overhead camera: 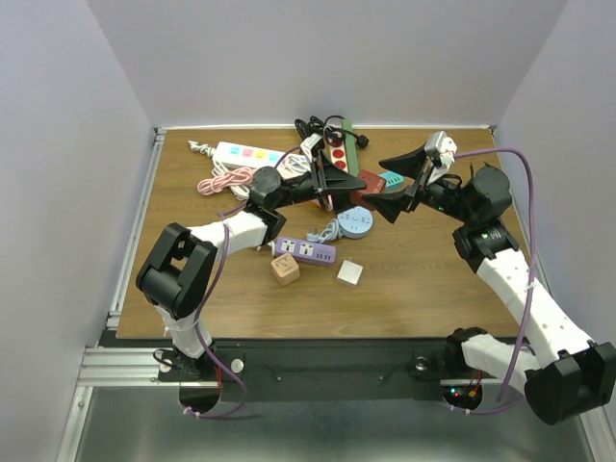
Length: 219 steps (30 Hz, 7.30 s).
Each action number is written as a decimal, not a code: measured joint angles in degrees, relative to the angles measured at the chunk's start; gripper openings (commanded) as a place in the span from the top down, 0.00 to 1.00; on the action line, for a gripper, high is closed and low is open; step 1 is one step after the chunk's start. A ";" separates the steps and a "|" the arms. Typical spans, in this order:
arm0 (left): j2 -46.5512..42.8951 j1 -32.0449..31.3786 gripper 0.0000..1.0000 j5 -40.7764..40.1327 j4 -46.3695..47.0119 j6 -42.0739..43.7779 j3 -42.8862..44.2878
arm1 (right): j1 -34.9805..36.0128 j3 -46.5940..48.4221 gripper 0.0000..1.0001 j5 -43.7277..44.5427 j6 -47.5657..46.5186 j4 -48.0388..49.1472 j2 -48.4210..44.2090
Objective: Insert the plug
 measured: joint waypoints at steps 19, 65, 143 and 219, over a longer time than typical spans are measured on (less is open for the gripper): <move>-0.07 0.61 1.00 -1.27 3.37 -12.59 -2.05 | 3.26 0.00 0.21 2.82 -4.28 -3.17 0.17; 3.56 8.50 0.01 -1.62 -0.11 10.91 -5.88 | 4.74 5.35 1.00 20.48 -12.52 -21.11 5.66; 16.17 1.86 0.18 -24.61 -52.70 79.30 12.50 | 6.99 17.33 1.00 29.20 -10.34 -45.42 33.44; 12.17 2.34 0.48 -26.71 -58.88 83.10 8.57 | 16.59 26.23 1.00 33.11 -15.93 -54.16 44.50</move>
